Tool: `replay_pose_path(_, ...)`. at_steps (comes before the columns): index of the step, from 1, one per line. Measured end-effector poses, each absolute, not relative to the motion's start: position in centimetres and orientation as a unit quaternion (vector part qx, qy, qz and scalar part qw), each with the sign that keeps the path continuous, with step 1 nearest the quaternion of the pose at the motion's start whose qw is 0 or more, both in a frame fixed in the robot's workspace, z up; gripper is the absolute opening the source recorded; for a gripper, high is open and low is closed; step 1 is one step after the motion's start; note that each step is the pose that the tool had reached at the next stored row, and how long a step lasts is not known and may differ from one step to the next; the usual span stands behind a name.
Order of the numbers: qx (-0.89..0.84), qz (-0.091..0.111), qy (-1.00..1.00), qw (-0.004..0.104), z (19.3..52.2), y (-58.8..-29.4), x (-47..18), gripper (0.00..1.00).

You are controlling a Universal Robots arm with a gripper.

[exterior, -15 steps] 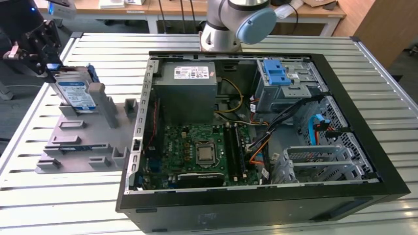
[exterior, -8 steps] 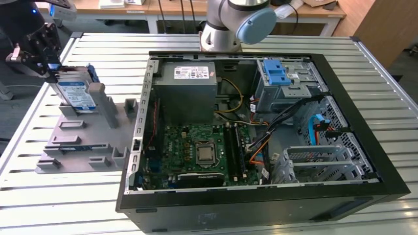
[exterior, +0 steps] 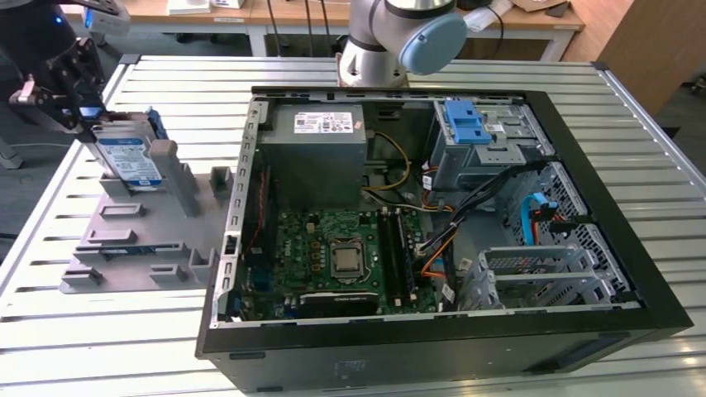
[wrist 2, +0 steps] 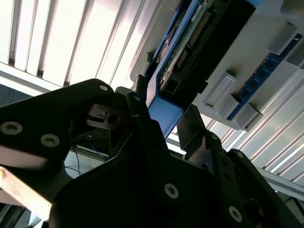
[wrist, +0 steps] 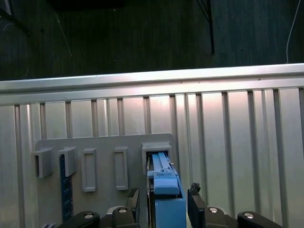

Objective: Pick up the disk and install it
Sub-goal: 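Pick up the disk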

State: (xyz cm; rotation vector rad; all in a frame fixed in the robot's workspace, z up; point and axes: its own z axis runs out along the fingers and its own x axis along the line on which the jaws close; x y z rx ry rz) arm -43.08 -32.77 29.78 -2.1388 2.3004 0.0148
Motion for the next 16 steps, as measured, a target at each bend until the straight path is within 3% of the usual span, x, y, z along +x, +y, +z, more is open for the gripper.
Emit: replay_pose_path(16,-0.683,0.005,0.730,0.000,28.86,-32.73,-43.09,0.51)
